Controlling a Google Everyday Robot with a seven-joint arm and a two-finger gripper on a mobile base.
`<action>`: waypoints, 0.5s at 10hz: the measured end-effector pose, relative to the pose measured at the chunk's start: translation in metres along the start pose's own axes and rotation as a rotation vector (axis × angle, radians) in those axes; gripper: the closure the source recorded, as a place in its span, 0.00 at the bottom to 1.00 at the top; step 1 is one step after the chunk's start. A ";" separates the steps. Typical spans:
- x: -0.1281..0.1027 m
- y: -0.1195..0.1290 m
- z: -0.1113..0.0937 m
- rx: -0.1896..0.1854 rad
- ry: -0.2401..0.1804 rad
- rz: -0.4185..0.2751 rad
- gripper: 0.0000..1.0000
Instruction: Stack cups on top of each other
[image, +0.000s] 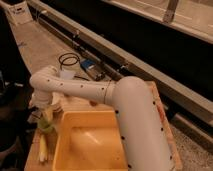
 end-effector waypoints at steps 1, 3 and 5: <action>-0.001 -0.002 0.003 0.002 -0.005 -0.003 0.20; -0.003 -0.007 0.008 0.005 -0.018 -0.010 0.20; -0.006 -0.010 0.012 0.004 -0.031 -0.017 0.20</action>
